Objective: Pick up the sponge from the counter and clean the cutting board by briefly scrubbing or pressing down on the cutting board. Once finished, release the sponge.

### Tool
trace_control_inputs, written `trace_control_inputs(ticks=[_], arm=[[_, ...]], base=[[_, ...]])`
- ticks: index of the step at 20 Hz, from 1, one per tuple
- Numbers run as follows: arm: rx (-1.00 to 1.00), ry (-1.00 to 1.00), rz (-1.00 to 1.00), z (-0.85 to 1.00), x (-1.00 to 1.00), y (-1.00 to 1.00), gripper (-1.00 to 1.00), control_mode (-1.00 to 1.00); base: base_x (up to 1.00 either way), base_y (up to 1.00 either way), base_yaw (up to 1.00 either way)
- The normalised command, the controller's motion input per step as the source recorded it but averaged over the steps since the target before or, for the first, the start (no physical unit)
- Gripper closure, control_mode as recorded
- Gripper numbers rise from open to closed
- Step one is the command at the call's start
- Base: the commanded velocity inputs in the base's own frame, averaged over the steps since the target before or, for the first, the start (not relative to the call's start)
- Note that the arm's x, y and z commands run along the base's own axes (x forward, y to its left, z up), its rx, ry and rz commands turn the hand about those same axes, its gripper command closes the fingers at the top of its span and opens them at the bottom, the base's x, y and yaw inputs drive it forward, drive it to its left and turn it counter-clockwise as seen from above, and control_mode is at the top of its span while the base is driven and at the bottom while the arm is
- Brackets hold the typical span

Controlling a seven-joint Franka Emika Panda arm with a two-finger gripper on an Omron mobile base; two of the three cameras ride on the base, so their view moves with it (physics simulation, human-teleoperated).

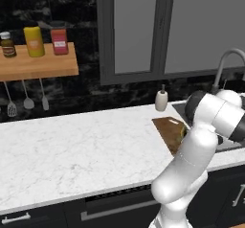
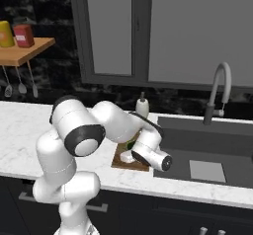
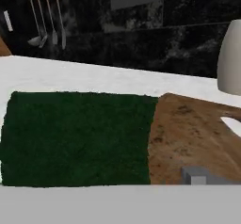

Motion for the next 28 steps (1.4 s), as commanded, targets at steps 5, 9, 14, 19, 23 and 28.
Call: trace_control_inputs(ticks=[5,9,14,19,23,28], arm=[[0.21,0.02,-0.06,-0.61,0.89,-0.24,-1.0,-1.0],[0.06,-0.01,-0.09,-0.71,0.8,0.12,-1.0,-1.0],[0.0,-0.04,-0.09,-0.34,0.3,0.54,-1.0,-1.0],[-0.04,-0.01,-0.07,0.09,0.0,0.83,-1.0,-1.0],[-0.09,0.0,-0.1,0.12,0.0,0.98,-1.0,-1.0],[-0.19,0.02,-0.13,-0.1,0.21,0.96,-1.0,-1.0]], base=[[0.0,0.0,0.0],[0.0,0.0,0.0],[0.0,0.0,0.0],[0.0,0.0,0.0],[0.0,0.0,0.0],[0.0,0.0,0.0]])
